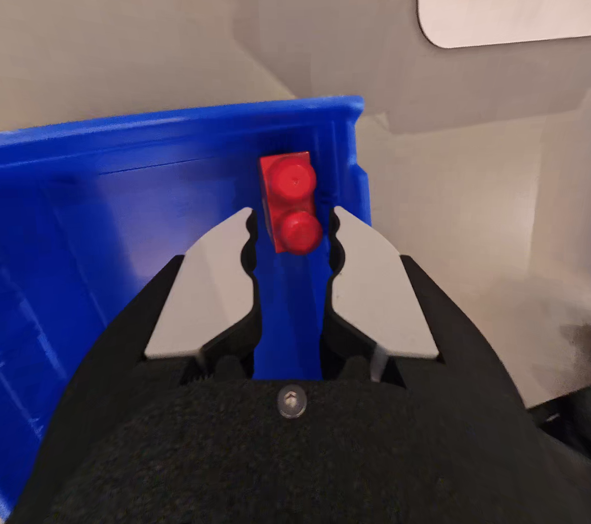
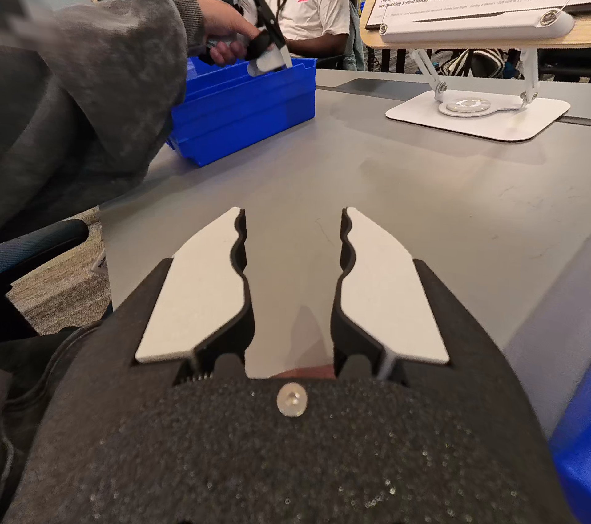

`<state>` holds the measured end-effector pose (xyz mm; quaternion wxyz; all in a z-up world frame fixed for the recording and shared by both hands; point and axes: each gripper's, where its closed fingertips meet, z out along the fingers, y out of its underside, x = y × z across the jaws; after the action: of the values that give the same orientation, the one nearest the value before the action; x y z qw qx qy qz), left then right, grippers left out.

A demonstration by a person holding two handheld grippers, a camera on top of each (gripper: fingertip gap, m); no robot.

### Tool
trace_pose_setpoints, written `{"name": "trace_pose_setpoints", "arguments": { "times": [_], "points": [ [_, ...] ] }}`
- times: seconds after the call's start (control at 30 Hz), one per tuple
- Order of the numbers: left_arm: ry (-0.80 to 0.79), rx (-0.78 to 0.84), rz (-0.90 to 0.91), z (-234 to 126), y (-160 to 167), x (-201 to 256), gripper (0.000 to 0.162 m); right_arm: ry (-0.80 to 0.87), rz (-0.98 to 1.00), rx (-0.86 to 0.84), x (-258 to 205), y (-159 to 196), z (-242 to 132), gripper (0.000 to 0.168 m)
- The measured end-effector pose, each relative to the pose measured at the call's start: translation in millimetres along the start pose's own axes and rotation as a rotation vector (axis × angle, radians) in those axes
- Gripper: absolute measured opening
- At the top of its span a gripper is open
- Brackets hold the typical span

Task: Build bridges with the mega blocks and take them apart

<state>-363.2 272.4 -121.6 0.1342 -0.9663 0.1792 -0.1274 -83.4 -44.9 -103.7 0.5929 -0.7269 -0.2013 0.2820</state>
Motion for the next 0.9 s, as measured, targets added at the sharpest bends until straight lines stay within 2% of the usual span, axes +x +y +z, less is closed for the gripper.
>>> {"name": "trace_pose_setpoints", "arguments": {
  "times": [0.13,0.17,0.3,0.37,0.6,0.73,0.9],
  "points": [
    [-0.01,-0.052,-0.018,18,1,-7,0.043,-0.003,-0.003,-0.007,-1,1,1,0.056],
    [0.005,-0.047,-0.022,17,-1,-7,0.03,-0.003,-0.001,-0.006,-1,1,1,0.055],
    [-0.096,-0.08,0.061,7,6,-20,0.026,-0.01,0.012,-0.007,-1,1,0,0.055],
    [-0.1,-0.037,0.082,-9,5,-24,0.016,-0.012,0.014,-0.007,-1,1,0,0.055],
    [-0.006,0.144,0.12,-73,23,-24,0.016,-0.02,0.025,-0.024,0,3,2,0.054],
    [0.207,0.372,0.133,-118,34,6,0.016,-0.019,0.03,-0.023,0,3,2,0.053],
    [0.723,0.666,0.194,-172,68,81,0.016,-0.028,0.054,-0.014,1,-1,6,0.051]
  ]
}}
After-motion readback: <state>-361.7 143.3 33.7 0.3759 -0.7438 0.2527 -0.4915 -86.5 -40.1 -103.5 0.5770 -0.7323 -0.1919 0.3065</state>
